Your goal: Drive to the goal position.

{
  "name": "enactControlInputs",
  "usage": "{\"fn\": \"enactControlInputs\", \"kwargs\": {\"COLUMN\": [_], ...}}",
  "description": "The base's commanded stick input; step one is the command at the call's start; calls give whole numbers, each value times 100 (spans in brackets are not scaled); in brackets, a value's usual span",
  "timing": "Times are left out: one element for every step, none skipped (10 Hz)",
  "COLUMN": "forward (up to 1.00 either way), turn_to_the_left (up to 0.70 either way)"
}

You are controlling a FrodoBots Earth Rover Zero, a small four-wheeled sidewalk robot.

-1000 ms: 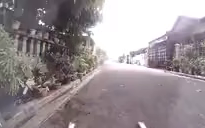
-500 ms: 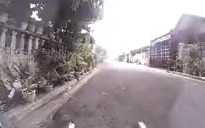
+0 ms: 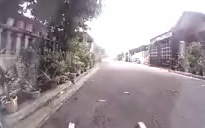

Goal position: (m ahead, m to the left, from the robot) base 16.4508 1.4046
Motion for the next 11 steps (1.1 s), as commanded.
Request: {"fn": "enactControlInputs", "kwargs": {"forward": [70,70,70,70,70,70,70,70,70,70,70], "turn_to_the_left": [0,0,0,0,0,0,0,0,0,0,0]}}
